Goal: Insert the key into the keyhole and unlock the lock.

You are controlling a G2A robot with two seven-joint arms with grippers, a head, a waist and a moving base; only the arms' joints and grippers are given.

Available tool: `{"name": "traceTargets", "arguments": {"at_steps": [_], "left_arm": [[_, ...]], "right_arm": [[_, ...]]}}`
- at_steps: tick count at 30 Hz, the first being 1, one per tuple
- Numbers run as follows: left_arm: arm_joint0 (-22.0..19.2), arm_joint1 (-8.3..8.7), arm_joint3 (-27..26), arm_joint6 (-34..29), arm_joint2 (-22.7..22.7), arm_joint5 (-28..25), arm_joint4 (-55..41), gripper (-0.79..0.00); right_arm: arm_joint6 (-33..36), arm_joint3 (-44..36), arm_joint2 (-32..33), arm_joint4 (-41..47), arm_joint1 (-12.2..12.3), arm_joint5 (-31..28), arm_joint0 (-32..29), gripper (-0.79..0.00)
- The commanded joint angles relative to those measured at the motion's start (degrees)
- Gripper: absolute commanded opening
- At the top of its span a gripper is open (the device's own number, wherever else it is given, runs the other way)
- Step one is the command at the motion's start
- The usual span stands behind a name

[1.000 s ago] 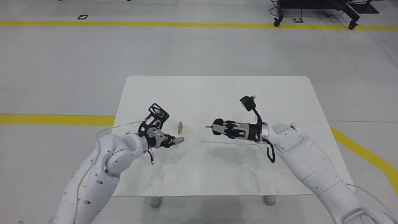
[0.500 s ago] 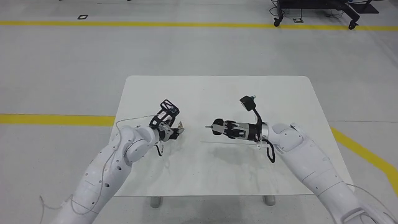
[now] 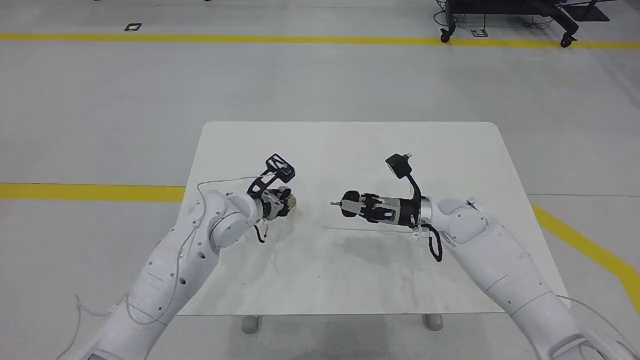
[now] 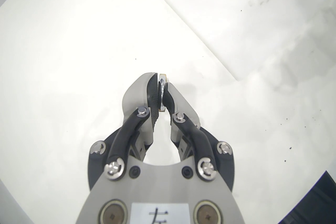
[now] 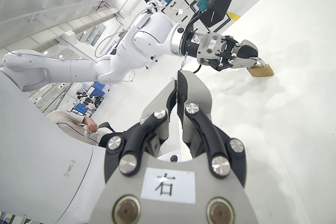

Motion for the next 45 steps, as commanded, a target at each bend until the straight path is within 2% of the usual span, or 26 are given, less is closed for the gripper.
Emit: {"name": "traceTargets", "arguments": {"at_steps": [1,15,24,28,36,37,39,43,45], "left_arm": [[-0.38,-0.04,0.23,-1.06,0.22,-0.43,0.72,-0.785],[-2.94,-0.89,2.63,-2.35,2.25,-1.07,4.97,-0.785],[-3.91,-1.52,4.23,1.14,2.54,0.65,7.12,-0.785],[-3.71,-1.45,3.66,5.01,0.57,0.17,4.88,-0.785],[-3.71,-1.45,3.66,5.01,0.57,0.17,4.88,-0.785],[-3.43,-1.49,3.35,5.95,0.28,0.19,3.84,-0.785],[-2.76,-1.64,4.33,8.90,-2.30,-0.69,-4.80,-0.785],[-5.01,-2.53,11.20,5.26,-5.09,-3.62,-23.70,-0.785],[-7.35,-3.22,15.06,3.62,-5.10,-2.84,-29.14,-0.785]], "right_arm": [[0.00,0.00,0.00,0.00,0.00,0.00,0.00,-0.785],[0.00,0.00,0.00,0.00,0.00,0.00,0.00,-0.785],[0.00,0.00,0.00,0.00,0.00,0.00,0.00,-0.785],[0.00,0.00,0.00,0.00,0.00,0.00,0.00,-0.785],[0.00,0.00,0.00,0.00,0.00,0.00,0.00,-0.785],[0.00,0.00,0.00,0.00,0.00,0.00,0.00,-0.785],[-0.90,-0.44,-0.04,0.93,-0.09,-0.08,-0.39,-0.785],[-4.04,1.22,-0.24,4.48,-0.53,-1.86,-1.03,-0.785],[-6.01,2.58,-0.54,6.65,-0.94,-3.39,-1.03,-0.785]]}}
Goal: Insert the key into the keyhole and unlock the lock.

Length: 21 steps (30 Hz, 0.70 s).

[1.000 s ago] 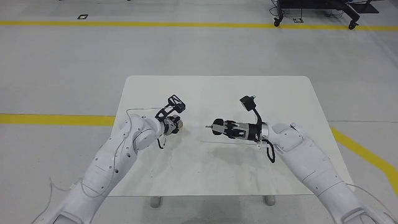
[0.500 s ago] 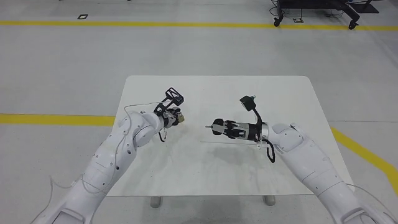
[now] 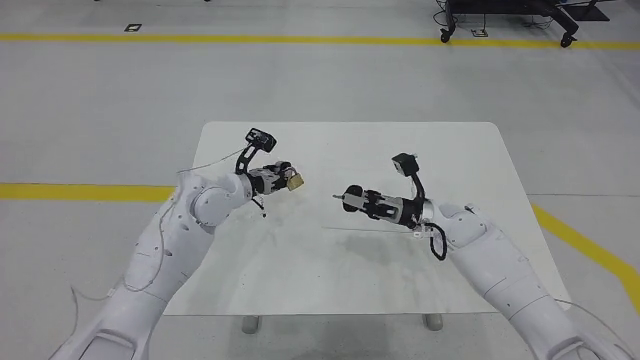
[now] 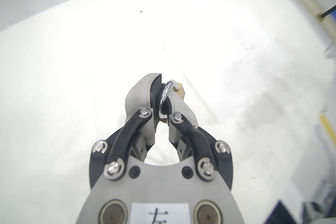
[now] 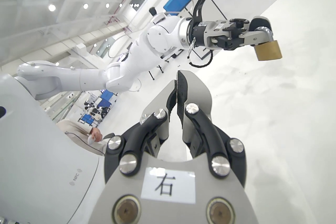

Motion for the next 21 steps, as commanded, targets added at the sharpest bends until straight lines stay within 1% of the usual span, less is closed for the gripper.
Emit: {"name": "traceTargets", "arguments": {"at_steps": [1,2,4,13,14,16,18,19,21], "left_arm": [[-1.42,-0.82,3.77,-2.07,0.24,-0.42,-10.10,-0.785],[-2.35,-1.36,6.23,-5.01,0.25,-0.83,-16.53,-0.785],[-4.92,-2.31,10.52,-9.41,0.95,-0.70,-23.48,-0.785],[-5.37,-2.45,11.03,-9.92,1.18,-0.93,-23.90,-0.785],[-4.88,-2.51,10.96,-9.65,1.00,-0.62,-25.17,-0.785],[-3.80,-2.97,11.87,-12.31,-0.06,1.78,-34.51,-0.785],[-4.20,-3.40,14.16,-13.87,0.03,4.22,-38.10,-0.785],[-4.06,-3.89,15.16,-15.96,-0.39,5.20,-44.00,-0.785],[-4.51,-4.62,17.88,-18.74,-0.24,6.59,-49.69,-0.785]], "right_arm": [[-1.49,1.17,-0.29,1.57,-0.35,-1.09,0.17,-0.785],[-2.35,2.00,-0.40,2.27,-0.54,-1.13,0.33,-0.785],[-2.91,2.67,-0.83,3.38,-0.87,-0.95,0.78,-0.785],[-2.91,2.67,-0.83,3.38,-0.87,-0.95,0.78,-0.785],[-2.91,2.67,-0.83,3.38,-0.87,-0.95,0.78,-0.785],[-3.39,1.91,-0.90,1.75,-0.90,0.56,0.67,-0.785],[-5.18,1.21,-0.56,-0.95,-0.93,2.66,0.47,-0.785],[-6.39,0.85,-0.36,-2.21,-0.96,3.57,0.31,-0.785],[-8.89,0.00,-0.07,-3.98,-1.08,4.86,-0.31,-0.785]]}}
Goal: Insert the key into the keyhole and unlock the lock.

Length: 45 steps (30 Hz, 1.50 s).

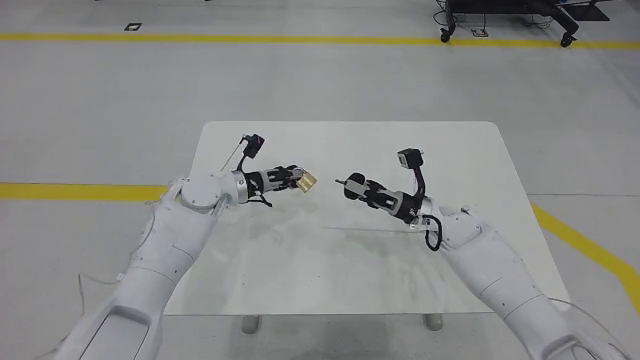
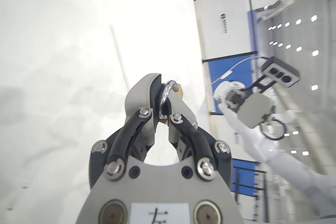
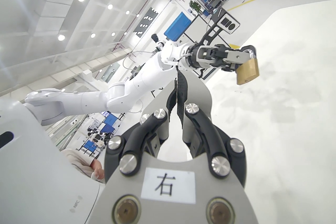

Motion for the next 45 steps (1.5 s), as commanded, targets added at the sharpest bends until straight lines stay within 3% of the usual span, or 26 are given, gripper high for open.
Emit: {"name": "traceTargets", "arguments": {"at_steps": [1,4,14,20,23,27,31,32,41,45], "left_arm": [[-0.46,-0.76,2.38,-3.17,0.29,1.61,-8.39,-0.785],[-1.78,-2.04,6.15,-7.34,1.11,4.08,-14.82,-0.785],[-5.67,-4.86,13.13,-10.42,3.85,4.04,-19.26,-0.785],[-5.67,-4.86,13.13,-10.42,3.85,4.04,-19.26,-0.785],[-3.53,-5.04,11.01,-7.61,2.57,5.21,-23.10,-0.785],[-1.51,-5.54,8.46,-1.32,1.55,8.72,-26.97,-0.785],[-1.45,-6.50,6.30,2.50,3.32,13.78,-26.50,-0.785],[-1.87,-6.62,6.28,2.37,3.67,15.64,-26.27,-0.785],[-1.87,-6.62,6.28,2.37,3.67,15.64,-26.27,-0.785],[0.14,-6.73,3.81,6.09,3.56,14.63,-25.93,-0.785]], "right_arm": [[-2.04,-0.63,0.30,-1.77,-0.07,1.01,-0.45,-0.785],[-5.42,-1.96,1.00,-3.88,-0.15,2.65,-1.55,-0.785],[-8.24,-5.58,3.92,-6.78,0.42,5.98,-4.36,-0.785],[-8.24,-5.58,3.92,-6.78,0.42,5.98,-4.36,-0.785],[-8.61,-6.05,3.94,-7.79,0.41,6.91,-4.51,-0.785],[-14.86,-8.74,4.81,-14.49,0.31,14.49,-6.26,-0.785],[-20.75,-12.52,5.81,-18.08,0.22,22.56,-8.87,-0.785],[-20.99,-13.20,6.15,-18.22,0.28,23.01,-9.36,-0.785],[-20.99,-13.20,6.15,-18.22,0.28,23.01,-9.36,-0.785],[-19.98,-13.96,5.63,-17.36,0.08,23.48,-9.80,-0.785]]}}
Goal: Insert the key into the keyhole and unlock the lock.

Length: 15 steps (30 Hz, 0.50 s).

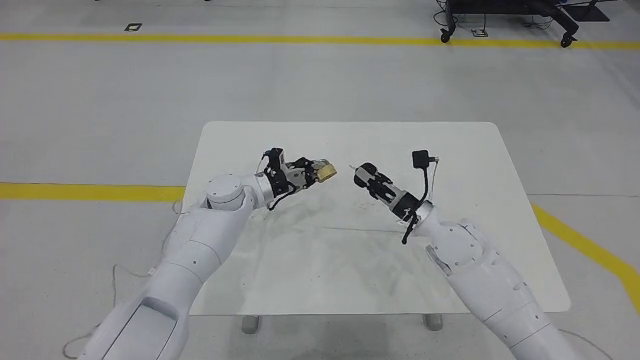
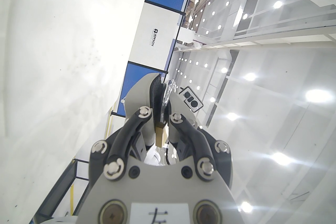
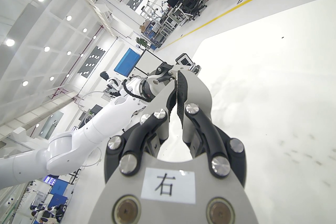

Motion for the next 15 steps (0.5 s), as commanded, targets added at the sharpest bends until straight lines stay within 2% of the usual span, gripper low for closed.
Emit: {"name": "traceTargets", "arguments": {"at_steps": [1,9,15], "left_arm": [[1.03,-0.14,-1.34,2.60,-0.17,-0.57,-0.33,-0.785],[2.66,-1.35,-5.44,13.74,0.57,-6.04,1.63,-0.785],[2.59,-1.46,-6.25,15.99,0.93,-7.28,5.84,-0.785]], "right_arm": [[0.09,-0.09,-0.30,0.11,-0.17,0.66,-0.10,-0.785],[-0.50,1.42,-2.44,5.51,-1.51,1.91,-0.03,-0.785],[-0.28,2.86,-2.88,9.73,-2.38,3.09,0.95,-0.785]]}}
